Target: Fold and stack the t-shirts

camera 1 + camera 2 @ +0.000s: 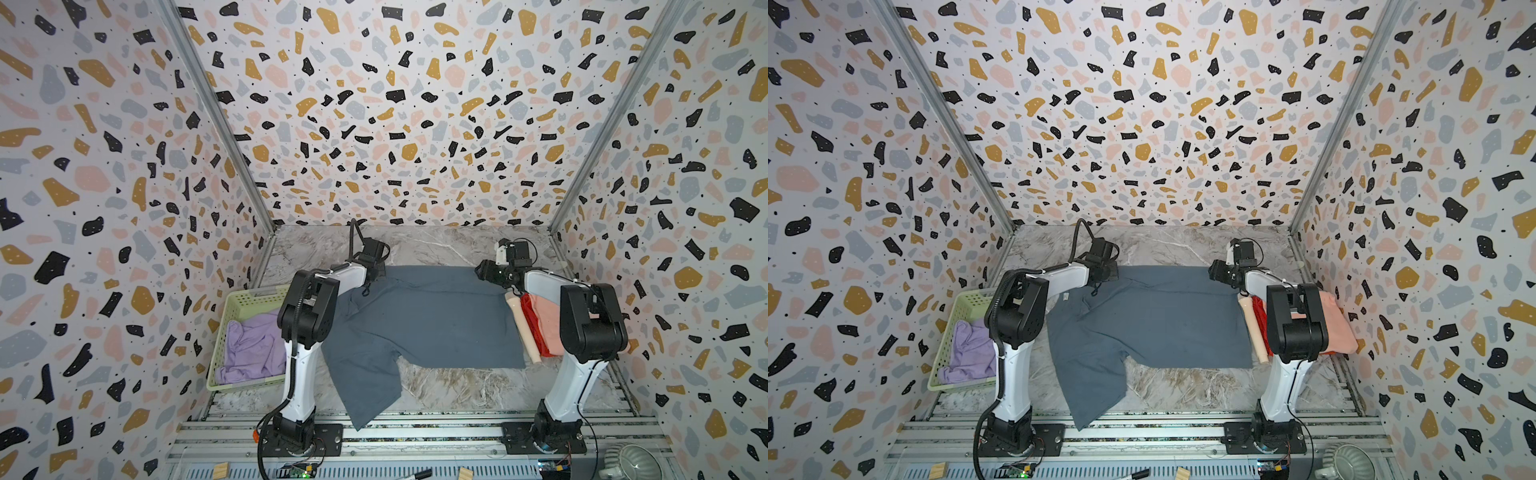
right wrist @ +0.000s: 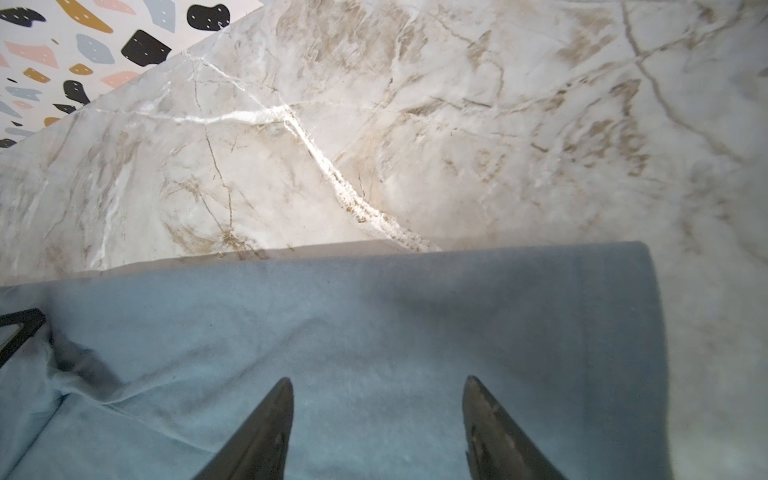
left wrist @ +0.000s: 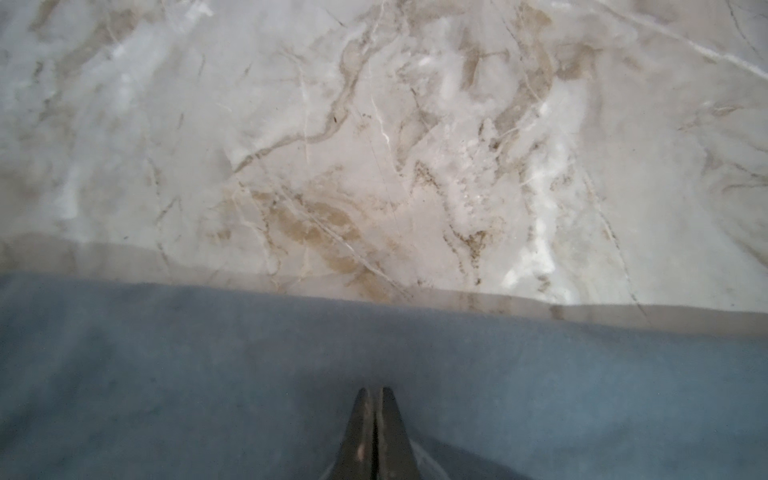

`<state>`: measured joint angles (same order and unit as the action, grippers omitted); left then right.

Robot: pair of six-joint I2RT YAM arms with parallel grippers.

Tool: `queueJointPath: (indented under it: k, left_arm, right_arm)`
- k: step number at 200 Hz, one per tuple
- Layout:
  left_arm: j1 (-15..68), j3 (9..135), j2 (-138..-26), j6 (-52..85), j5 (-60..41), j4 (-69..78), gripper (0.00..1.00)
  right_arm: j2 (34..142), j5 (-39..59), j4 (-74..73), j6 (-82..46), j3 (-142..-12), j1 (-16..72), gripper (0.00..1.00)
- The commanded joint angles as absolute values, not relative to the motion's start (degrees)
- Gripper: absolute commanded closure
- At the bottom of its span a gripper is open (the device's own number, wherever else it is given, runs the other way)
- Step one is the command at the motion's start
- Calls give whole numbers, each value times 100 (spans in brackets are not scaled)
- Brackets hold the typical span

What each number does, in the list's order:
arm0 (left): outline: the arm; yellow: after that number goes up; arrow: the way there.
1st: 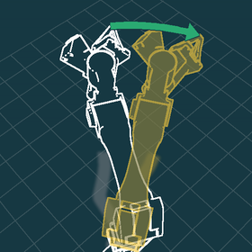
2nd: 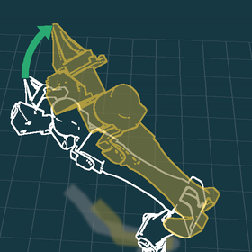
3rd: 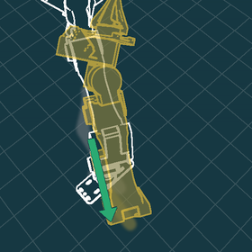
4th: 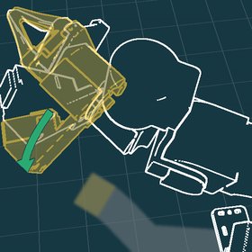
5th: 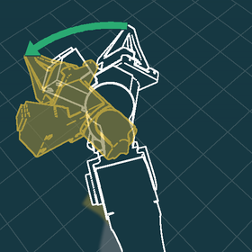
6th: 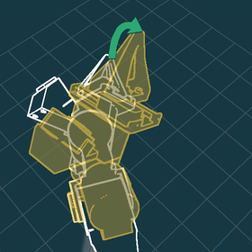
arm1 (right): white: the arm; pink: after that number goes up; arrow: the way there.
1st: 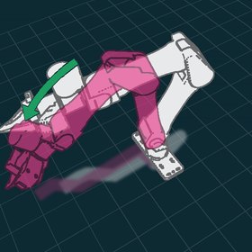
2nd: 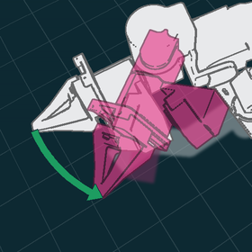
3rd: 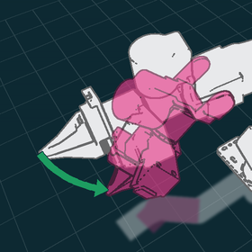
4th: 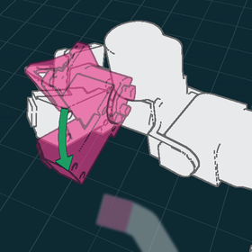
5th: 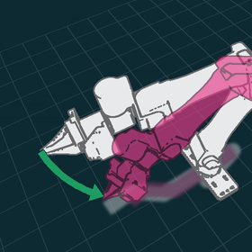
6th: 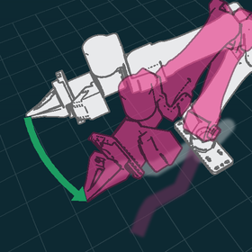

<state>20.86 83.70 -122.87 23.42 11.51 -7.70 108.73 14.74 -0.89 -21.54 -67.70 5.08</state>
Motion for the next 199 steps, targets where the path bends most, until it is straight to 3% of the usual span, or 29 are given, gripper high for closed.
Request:
queueJointPath:
  k: [1,38,93,105,129,148,199]
  left_arm:
    - [2110,8225,-11852,2399,1230,-704,100]
    - [2218,7840,-11274,2428,1148,-786,100]
    - [2666,6106,-9241,2716,-421,-928,100]
    - [2767,5885,-8826,2630,-569,-1083,78]
    - [2753,5693,-8193,2489,-260,-1232,57]
    - [2556,5734,-8127,2361,279,-1230,55]
    - [1979,5927,-9229,2286,264,-881,53]
  right_arm:
    - [10785,1415,-89,-2113,-6827,448,36]
    - [10749,1456,-130,-2140,-6742,374,36]
    - [10708,1461,-145,-2108,-6631,219,36]
    - [10730,1478,-139,-2113,-6631,185,36]
    - [10740,1493,-97,-2123,-6671,132,36]
    - [10701,1527,-90,-2139,-6696,129,36]
    - [10573,1736,-89,-2166,-6752,294,36]
